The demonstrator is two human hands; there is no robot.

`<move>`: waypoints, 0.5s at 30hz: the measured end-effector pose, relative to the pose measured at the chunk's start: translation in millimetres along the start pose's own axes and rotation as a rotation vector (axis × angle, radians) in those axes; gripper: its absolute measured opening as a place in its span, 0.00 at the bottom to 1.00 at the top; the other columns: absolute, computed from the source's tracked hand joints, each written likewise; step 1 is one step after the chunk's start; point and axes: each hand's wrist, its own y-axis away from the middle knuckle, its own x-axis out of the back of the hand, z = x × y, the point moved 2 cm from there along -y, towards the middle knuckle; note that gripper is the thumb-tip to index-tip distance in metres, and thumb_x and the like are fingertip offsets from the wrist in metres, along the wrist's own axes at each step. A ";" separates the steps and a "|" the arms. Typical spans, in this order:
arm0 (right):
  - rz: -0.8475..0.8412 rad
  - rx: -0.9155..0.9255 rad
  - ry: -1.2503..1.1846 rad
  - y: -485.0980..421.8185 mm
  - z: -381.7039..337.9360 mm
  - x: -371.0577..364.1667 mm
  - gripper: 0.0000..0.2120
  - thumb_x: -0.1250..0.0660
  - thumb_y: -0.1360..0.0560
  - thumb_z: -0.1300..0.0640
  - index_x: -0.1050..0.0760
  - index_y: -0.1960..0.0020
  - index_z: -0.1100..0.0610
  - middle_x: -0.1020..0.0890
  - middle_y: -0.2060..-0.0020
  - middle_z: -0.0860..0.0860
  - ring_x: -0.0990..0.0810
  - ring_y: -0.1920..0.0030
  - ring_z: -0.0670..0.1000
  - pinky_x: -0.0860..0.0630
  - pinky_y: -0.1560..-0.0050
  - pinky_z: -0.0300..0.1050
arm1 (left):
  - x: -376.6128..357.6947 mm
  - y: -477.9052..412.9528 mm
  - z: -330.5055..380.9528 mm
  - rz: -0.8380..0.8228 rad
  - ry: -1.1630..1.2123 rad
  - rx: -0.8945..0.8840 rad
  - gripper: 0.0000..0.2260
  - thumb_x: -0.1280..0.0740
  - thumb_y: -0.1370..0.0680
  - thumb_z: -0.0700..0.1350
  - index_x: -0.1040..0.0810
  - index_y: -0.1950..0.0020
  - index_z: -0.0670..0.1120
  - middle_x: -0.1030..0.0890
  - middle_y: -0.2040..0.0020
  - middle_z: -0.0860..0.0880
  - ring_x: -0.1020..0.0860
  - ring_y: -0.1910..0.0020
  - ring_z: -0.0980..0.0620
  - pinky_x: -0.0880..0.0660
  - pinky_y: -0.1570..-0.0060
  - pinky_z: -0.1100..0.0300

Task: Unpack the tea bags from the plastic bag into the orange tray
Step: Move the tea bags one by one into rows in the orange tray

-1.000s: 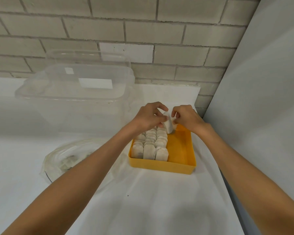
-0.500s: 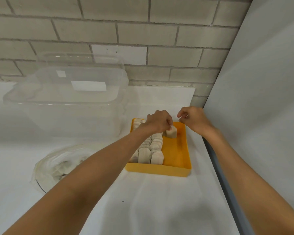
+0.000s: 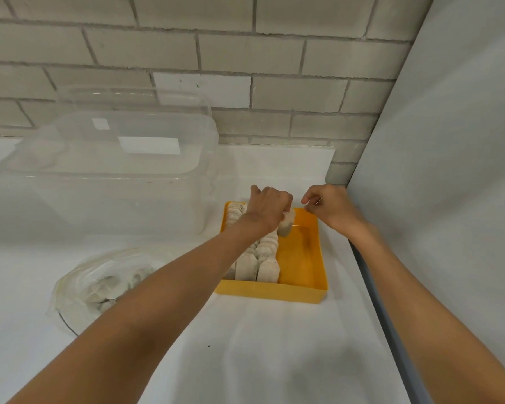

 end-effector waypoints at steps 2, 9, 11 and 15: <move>-0.004 -0.003 -0.002 0.5 -0.4 0.1 0.07 0.34 0.23 0.64 0.20 0.48 0.59 0.18 0.52 0.55 0.22 0.54 0.49 0.32 0.61 0.29 | -1.3 1.0 1.4 0.035 -0.057 -0.006 0.11 0.34 0.22 0.43 0.28 0.41 0.47 0.20 0.46 0.47 0.25 0.46 0.46 0.34 0.44 0.50; 0.003 0.003 -0.004 1.7 -5.9 5.0 0.06 0.33 0.24 0.63 0.20 0.49 0.58 0.18 0.52 0.55 0.23 0.54 0.49 0.31 0.60 0.30 | 0.4 5.4 0.1 0.089 -0.015 0.035 0.19 0.32 0.24 0.45 0.33 0.36 0.46 0.27 0.41 0.45 0.26 0.45 0.46 0.34 0.45 0.52; 0.008 0.006 -0.006 2.6 -8.2 6.9 0.06 0.33 0.24 0.63 0.20 0.49 0.58 0.18 0.52 0.55 0.23 0.54 0.49 0.30 0.58 0.32 | 2.8 7.8 -0.8 0.085 0.024 0.047 0.18 0.33 0.24 0.44 0.32 0.35 0.46 0.27 0.40 0.45 0.26 0.45 0.46 0.34 0.44 0.51; 0.013 0.011 0.001 3.5 -13.7 10.3 0.06 0.33 0.24 0.62 0.20 0.48 0.58 0.18 0.51 0.54 0.22 0.53 0.49 0.28 0.53 0.38 | 13.1 15.1 -2.2 0.075 0.136 0.060 0.18 0.34 0.23 0.43 0.32 0.34 0.47 0.27 0.39 0.46 0.26 0.42 0.46 0.35 0.42 0.50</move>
